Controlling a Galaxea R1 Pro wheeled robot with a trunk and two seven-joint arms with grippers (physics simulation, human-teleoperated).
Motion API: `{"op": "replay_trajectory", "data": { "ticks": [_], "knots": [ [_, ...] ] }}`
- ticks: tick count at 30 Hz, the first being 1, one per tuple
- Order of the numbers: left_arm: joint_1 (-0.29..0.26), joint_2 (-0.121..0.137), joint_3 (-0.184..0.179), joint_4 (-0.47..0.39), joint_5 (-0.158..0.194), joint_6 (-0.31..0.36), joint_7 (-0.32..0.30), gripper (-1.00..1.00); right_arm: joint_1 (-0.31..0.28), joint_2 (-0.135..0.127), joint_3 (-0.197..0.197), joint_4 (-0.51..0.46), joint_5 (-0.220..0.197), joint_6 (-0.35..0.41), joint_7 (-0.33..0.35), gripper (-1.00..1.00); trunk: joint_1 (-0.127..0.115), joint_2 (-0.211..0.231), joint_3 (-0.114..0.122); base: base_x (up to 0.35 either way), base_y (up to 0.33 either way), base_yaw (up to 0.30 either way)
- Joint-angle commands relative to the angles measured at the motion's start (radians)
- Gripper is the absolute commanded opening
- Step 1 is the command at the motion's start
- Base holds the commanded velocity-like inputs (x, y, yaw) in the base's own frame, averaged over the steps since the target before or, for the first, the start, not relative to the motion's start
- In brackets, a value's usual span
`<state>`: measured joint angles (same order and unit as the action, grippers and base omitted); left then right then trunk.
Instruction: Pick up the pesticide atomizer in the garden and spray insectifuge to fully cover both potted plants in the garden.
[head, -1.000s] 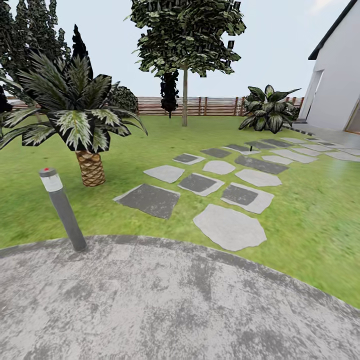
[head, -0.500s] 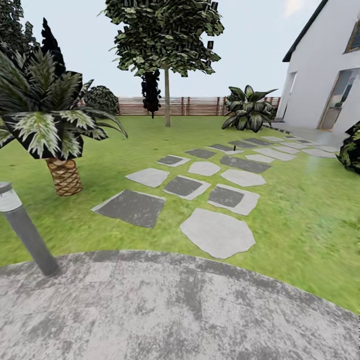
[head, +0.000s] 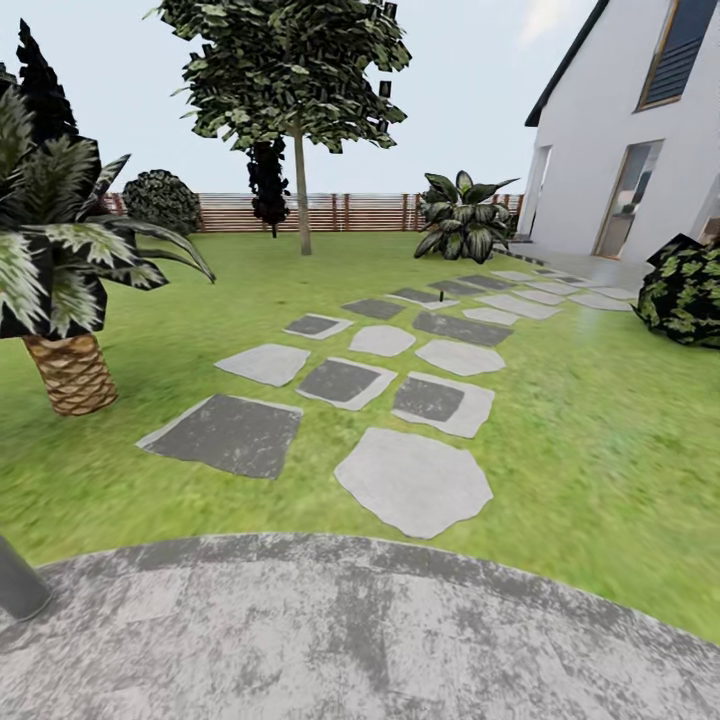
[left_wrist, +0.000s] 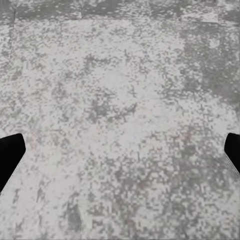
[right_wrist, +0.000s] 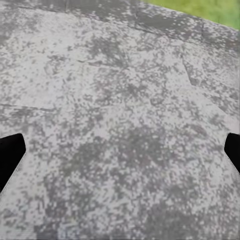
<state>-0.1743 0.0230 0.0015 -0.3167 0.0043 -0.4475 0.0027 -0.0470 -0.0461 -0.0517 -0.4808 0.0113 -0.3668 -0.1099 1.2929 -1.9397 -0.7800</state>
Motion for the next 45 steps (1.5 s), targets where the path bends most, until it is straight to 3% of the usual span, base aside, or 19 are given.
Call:
{"op": "replay_trajectory", "data": {
  "ticks": [1, 45],
  "knots": [
    [-0.001, 0.000, 0.000, 0.001, 0.000, -0.003, 0.000, 1.00, -0.001, 0.000, -0.001, 0.001, 0.002, -0.003, -0.002, 1.00, 0.000, 0.000, -0.001, 0.338, 0.000, -0.010],
    [-0.001, 0.000, 0.000, 0.001, 0.001, -0.003, 0.000, 1.00, -0.001, 0.000, 0.001, 0.002, 0.004, -0.003, -0.002, 1.00, 0.000, 0.000, -0.001, 0.338, 0.000, 0.000]
  ]
}}
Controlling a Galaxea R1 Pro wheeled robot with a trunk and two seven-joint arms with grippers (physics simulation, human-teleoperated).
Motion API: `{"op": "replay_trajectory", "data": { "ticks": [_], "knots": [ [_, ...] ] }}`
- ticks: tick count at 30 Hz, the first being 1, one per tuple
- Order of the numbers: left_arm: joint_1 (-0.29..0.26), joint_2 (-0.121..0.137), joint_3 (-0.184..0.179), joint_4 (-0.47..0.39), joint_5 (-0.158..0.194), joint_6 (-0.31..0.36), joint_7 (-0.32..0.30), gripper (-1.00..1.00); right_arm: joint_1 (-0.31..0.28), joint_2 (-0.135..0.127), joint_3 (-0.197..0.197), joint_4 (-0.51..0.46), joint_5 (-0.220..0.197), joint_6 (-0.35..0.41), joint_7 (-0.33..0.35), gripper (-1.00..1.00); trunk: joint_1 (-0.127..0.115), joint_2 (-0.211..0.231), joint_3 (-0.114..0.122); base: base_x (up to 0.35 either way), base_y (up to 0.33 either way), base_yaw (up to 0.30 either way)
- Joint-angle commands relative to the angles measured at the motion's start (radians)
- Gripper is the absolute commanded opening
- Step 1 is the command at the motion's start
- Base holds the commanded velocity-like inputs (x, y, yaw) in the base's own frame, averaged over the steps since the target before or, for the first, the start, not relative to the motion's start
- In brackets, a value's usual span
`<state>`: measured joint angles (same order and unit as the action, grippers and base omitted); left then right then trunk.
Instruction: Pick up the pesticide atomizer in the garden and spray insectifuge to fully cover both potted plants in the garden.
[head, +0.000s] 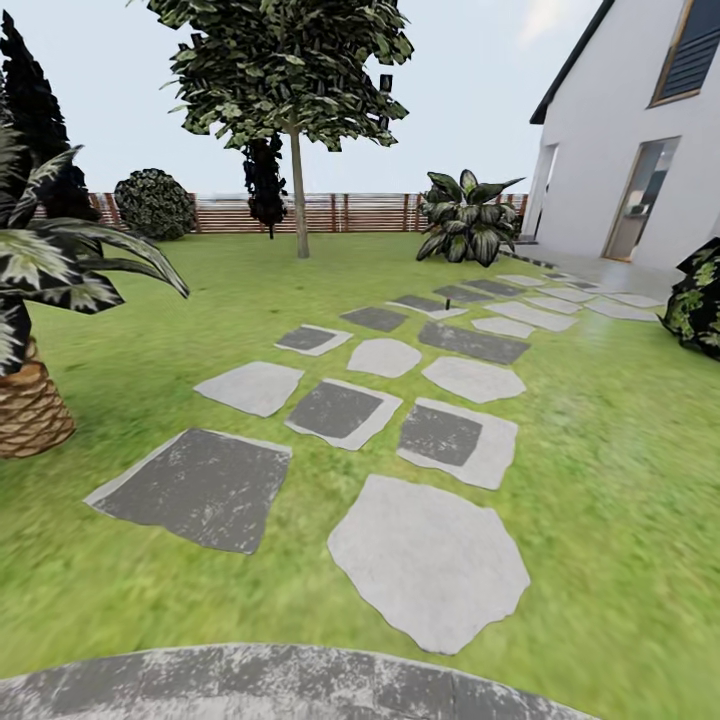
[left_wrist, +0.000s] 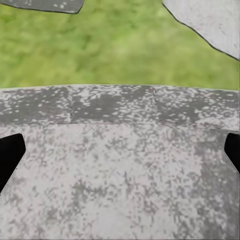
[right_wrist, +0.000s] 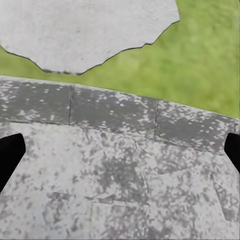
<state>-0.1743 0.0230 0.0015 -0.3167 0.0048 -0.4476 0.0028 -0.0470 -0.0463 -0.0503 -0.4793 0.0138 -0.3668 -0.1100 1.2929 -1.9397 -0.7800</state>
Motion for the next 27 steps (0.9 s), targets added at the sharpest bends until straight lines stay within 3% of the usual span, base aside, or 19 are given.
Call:
{"op": "replay_trajectory", "data": {
  "ticks": [1, 27],
  "knots": [
    [-0.001, 0.000, 0.000, 0.001, 0.000, -0.003, 0.000, 1.00, -0.001, 0.000, 0.000, 0.001, 0.002, -0.003, -0.002, 1.00, 0.000, 0.000, -0.001, 0.338, 0.000, 0.000],
    [-0.001, 0.000, 0.000, 0.001, 0.000, -0.003, 0.000, 1.00, -0.001, 0.000, -0.001, 0.001, 0.002, -0.003, -0.002, 1.00, 0.000, 0.000, -0.001, 0.338, 0.000, 0.000]
  ]
}}
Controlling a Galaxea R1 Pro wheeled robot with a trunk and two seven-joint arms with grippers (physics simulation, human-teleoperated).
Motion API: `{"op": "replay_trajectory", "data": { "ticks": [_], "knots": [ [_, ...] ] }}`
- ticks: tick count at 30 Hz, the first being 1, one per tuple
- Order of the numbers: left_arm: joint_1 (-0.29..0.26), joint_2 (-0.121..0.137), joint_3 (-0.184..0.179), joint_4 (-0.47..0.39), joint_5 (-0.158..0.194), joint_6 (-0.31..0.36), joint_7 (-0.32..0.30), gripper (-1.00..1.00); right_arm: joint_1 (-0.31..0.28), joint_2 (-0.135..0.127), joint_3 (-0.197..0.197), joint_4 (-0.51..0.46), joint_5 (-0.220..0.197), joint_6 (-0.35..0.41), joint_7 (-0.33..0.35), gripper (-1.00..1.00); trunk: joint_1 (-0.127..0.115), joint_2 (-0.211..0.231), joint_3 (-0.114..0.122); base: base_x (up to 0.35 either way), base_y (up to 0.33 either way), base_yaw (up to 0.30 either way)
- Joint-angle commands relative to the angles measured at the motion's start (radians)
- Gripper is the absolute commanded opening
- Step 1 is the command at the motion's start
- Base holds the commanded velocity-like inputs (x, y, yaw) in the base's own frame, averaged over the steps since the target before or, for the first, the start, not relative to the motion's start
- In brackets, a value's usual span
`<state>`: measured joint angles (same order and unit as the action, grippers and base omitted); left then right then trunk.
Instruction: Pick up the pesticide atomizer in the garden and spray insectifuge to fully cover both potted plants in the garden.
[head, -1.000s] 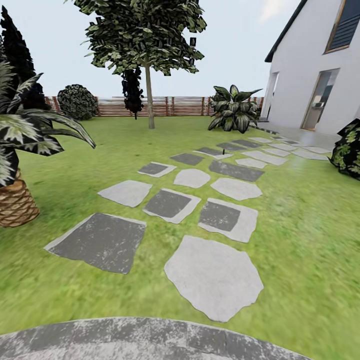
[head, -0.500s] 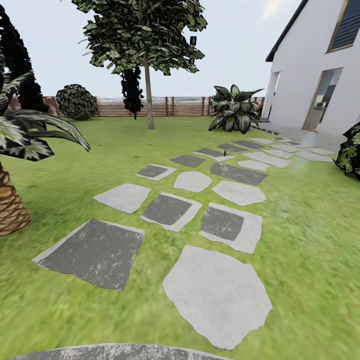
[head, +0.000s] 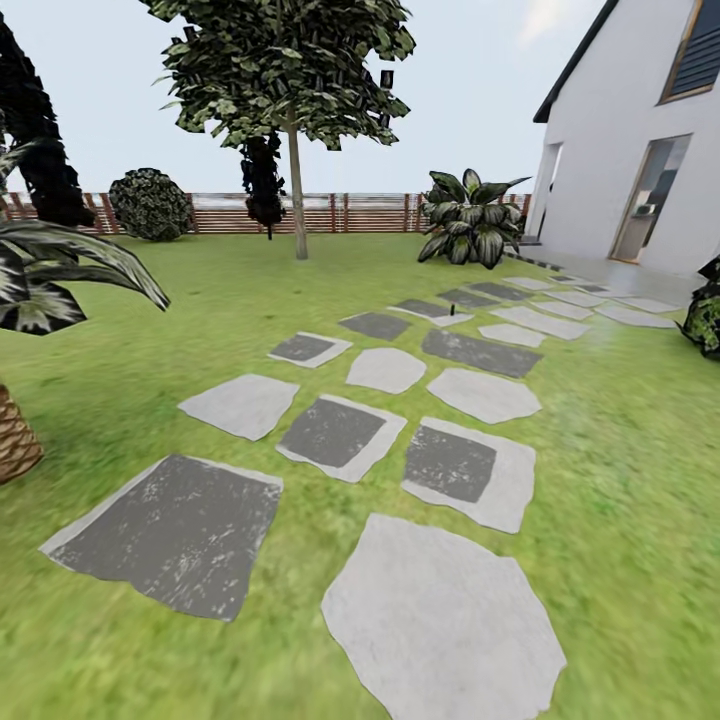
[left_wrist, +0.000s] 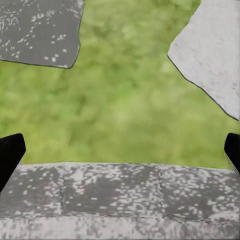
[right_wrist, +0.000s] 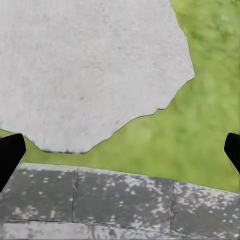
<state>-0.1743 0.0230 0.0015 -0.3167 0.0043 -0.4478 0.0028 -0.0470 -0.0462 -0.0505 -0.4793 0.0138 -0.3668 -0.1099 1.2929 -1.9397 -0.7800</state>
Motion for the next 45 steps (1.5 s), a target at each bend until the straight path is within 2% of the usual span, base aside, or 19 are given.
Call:
{"op": "replay_trajectory", "data": {
  "ticks": [1, 45],
  "knots": [
    [-0.001, 0.000, 0.000, 0.001, 0.000, -0.003, 0.000, 1.00, -0.001, 0.000, 0.000, 0.001, 0.002, -0.003, -0.002, 1.00, 0.000, 0.000, -0.001, 0.338, 0.000, 0.000],
    [-0.001, 0.000, 0.000, 0.001, 0.000, -0.003, 0.000, 1.00, -0.001, 0.000, -0.002, 0.000, 0.000, -0.003, -0.002, 1.00, 0.000, 0.000, -0.001, 0.338, 0.000, -0.012]
  ]
}}
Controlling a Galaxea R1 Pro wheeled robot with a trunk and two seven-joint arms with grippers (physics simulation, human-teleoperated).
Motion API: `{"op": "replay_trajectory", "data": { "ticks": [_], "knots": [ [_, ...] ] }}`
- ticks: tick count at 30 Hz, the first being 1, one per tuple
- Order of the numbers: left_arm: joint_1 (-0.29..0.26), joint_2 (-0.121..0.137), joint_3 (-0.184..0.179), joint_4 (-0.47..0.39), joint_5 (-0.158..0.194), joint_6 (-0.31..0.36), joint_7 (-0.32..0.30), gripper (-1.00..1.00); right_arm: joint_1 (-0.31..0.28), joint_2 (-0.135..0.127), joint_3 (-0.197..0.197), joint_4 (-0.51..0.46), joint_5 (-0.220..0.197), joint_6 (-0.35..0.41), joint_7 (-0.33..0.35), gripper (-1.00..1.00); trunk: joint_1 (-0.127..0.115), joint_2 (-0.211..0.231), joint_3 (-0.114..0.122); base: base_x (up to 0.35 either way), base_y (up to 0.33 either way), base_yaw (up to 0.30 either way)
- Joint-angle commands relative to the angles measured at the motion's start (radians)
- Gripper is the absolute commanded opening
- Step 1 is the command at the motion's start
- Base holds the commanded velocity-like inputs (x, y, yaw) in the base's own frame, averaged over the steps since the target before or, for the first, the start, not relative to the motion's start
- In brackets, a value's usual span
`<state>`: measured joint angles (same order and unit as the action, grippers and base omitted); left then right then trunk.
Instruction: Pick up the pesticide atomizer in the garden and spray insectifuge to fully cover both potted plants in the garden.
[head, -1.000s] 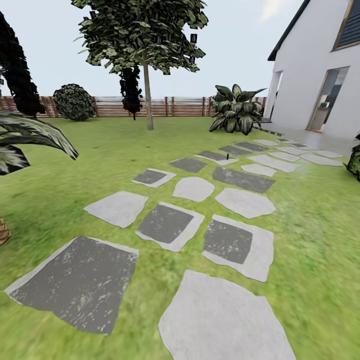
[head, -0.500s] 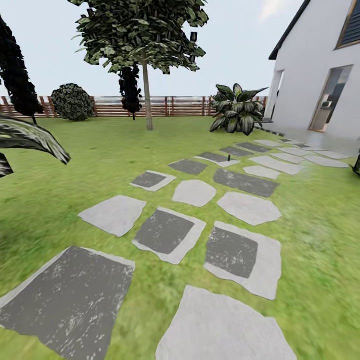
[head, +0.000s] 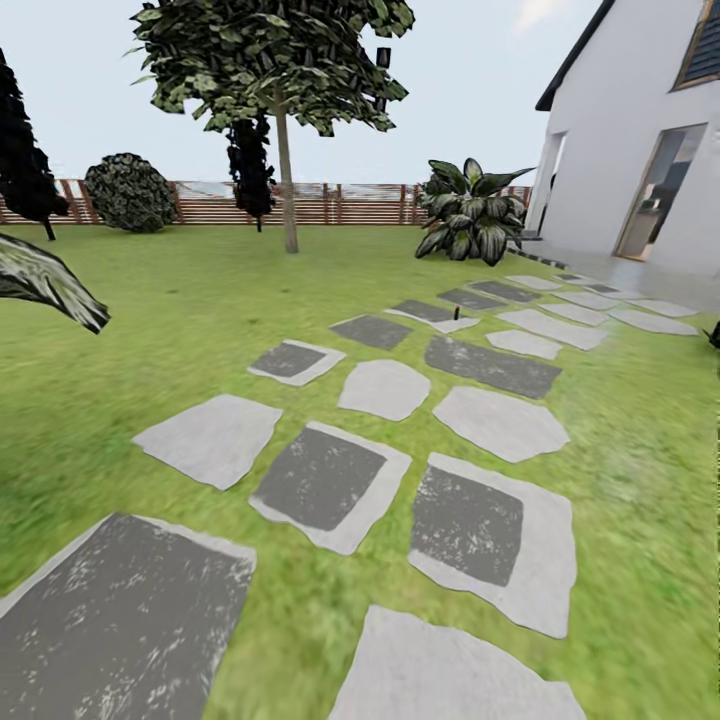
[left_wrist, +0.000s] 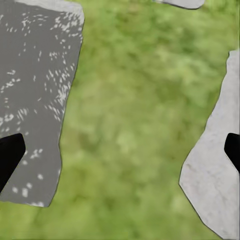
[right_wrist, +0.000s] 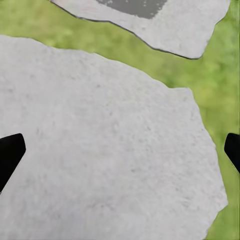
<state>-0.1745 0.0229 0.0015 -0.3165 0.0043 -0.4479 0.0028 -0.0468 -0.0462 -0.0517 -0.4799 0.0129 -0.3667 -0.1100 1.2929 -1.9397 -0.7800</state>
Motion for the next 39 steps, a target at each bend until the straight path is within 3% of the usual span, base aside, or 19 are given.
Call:
{"op": "replay_trajectory", "data": {
  "ticks": [1, 11, 39],
  "knots": [
    [0.000, 0.000, 0.000, 0.000, 0.000, -0.003, 0.000, 1.00, -0.001, 0.000, 0.000, 0.001, 0.001, -0.003, -0.002, 1.00, 0.000, 0.000, -0.001, 0.338, 0.000, -0.222],
    [0.000, 0.000, 0.000, 0.000, 0.000, -0.003, 0.000, 1.00, -0.001, 0.000, 0.000, 0.000, 0.001, -0.003, -0.002, 1.00, 0.000, 0.000, -0.001, 0.338, 0.000, -0.188],
    [0.000, 0.000, 0.000, 0.000, 0.000, -0.003, 0.000, 1.00, -0.001, 0.000, 0.000, 0.001, 0.007, -0.003, -0.002, 1.00, 0.000, 0.000, -0.001, 0.338, 0.000, -0.005]
  ]
}}
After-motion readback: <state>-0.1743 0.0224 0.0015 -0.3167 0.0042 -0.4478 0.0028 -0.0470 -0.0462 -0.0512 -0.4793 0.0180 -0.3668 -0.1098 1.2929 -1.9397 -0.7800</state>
